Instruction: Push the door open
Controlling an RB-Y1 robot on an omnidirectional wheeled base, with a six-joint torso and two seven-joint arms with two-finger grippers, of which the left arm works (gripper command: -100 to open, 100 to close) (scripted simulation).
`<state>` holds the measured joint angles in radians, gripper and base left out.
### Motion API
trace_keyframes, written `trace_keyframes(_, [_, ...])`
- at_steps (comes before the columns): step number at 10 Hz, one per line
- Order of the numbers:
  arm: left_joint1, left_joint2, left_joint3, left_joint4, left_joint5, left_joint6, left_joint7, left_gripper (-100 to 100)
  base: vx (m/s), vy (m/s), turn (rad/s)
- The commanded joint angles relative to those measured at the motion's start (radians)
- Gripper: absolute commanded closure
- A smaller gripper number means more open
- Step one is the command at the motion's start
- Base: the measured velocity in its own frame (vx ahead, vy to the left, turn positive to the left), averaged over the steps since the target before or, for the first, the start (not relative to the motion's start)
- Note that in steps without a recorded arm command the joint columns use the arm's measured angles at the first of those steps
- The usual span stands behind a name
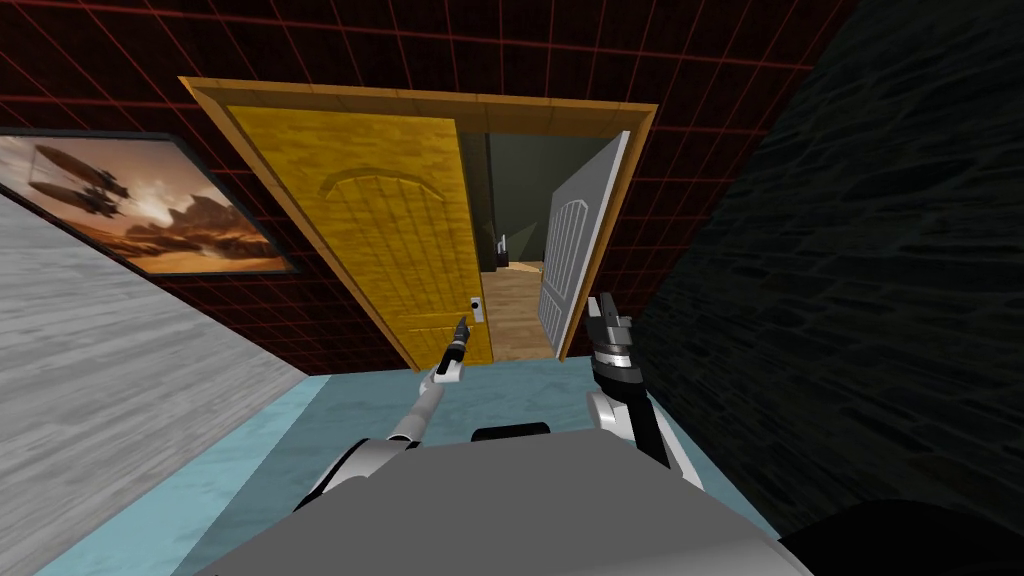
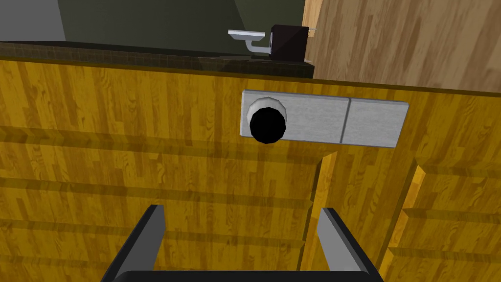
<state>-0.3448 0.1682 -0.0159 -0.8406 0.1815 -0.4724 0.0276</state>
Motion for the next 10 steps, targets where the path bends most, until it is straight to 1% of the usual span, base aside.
trace_keyframes(1, [-0.024, 0.003, 0.001, 0.04, 0.006, 0.004, -0.003, -100, 0.058, 0.025, -0.013])
trace_keyframes(2, [-0.039, 0.005, 0.001, 0.066, 0.01, 0.007, -0.005, -100, 0.08, 0.021, -0.019])
trace_keyframes(3, [-0.06, 0.008, 0.002, 0.102, 0.016, 0.01, -0.007, -100, 0.093, 0.017, -0.02])
trace_keyframes(5, [-0.081, 0.011, 0.002, 0.138, 0.021, 0.014, -0.01, -100, 0.082, 0.014, -0.013])
trace_keyframes(6, [-0.071, 0.01, 0.002, 0.121, 0.019, 0.013, -0.009, -100, 0.033, 0.007, -0.002])
trace_keyframes(7, [-0.072, 0.011, 0.004, 0.125, 0.02, 0.014, -0.01, -100, 0.117, -0.015, -0.023])
trace_keyframes(10, [-0.073, 0.013, 0.01, 0.129, 0.022, 0.013, -0.012, -100, 0.197, 0.011, -0.024])
